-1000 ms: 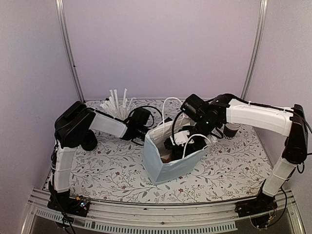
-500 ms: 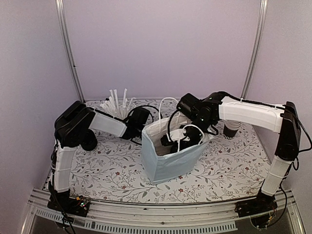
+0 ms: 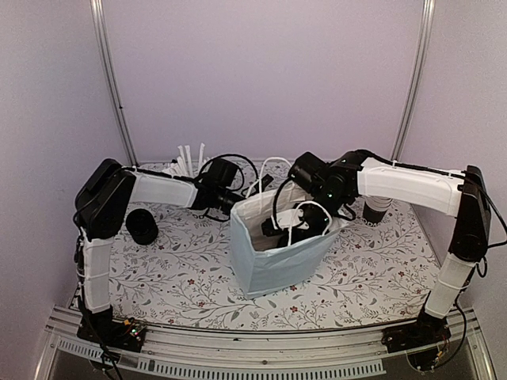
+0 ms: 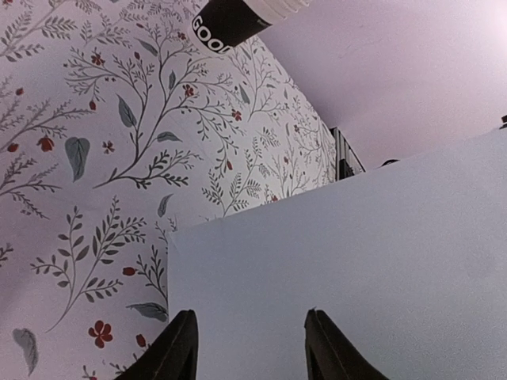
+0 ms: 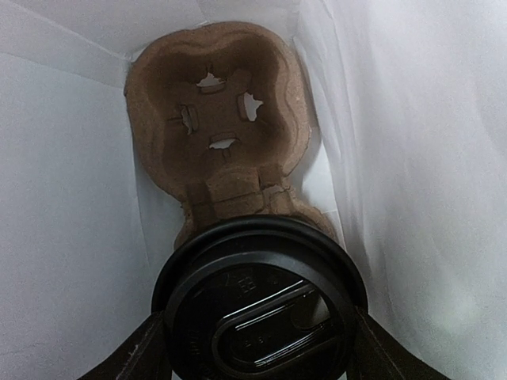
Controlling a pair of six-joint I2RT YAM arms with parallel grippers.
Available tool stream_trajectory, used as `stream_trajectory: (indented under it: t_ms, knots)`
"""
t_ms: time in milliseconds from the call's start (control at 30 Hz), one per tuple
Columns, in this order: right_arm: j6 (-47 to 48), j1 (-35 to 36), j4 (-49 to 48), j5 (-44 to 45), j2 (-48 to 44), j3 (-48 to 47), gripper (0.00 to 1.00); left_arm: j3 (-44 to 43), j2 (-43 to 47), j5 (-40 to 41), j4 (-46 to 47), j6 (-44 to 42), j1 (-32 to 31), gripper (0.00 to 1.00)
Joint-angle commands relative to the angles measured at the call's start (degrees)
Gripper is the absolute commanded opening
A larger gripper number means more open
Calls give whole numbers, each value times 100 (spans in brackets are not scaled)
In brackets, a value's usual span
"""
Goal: Pack the takeout coffee
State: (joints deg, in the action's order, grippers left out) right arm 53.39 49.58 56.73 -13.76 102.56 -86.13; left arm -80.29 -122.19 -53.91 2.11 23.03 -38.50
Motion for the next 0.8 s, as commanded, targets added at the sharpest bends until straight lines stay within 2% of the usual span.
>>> stream_trajectory:
  t_ms: [0, 333, 500, 767]
  knots:
    - [-173, 40, 374, 75, -32, 199, 57, -233, 481, 324, -716, -512, 190, 49]
    - [-431, 38, 576, -27, -366, -411, 78, -730, 1037, 835, -1717, -1012, 408, 51]
    - [-463, 41, 551, -21, -451, -502, 99, -848, 1283, 967, -1952, -1065, 431, 51]
    - [-462, 37, 791, -157, -508, -1027, 99, -929, 1790, 1216, -2310, -1173, 431, 52]
